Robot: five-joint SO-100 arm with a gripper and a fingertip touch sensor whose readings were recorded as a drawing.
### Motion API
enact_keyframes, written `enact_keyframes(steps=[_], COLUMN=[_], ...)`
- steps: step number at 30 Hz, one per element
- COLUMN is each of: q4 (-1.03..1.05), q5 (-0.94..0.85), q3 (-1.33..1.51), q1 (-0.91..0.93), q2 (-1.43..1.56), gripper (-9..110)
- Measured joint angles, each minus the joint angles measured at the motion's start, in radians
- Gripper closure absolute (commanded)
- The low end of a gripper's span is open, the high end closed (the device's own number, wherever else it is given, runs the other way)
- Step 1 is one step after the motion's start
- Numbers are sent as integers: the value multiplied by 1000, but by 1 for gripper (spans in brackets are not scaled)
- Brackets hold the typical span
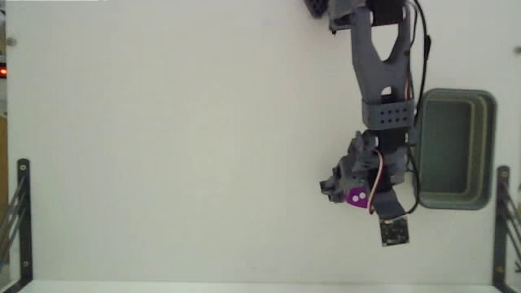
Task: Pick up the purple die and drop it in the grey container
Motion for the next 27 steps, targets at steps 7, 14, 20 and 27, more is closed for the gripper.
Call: enact_keyframes(steps=[7, 14, 20, 27], q4=[0, 0, 0, 0], q5=[0, 0, 0, 0], q3=[0, 0, 0, 0], q1=[0, 0, -2, -5], q2=[0, 0, 0, 0], gripper=[17, 19, 20, 22])
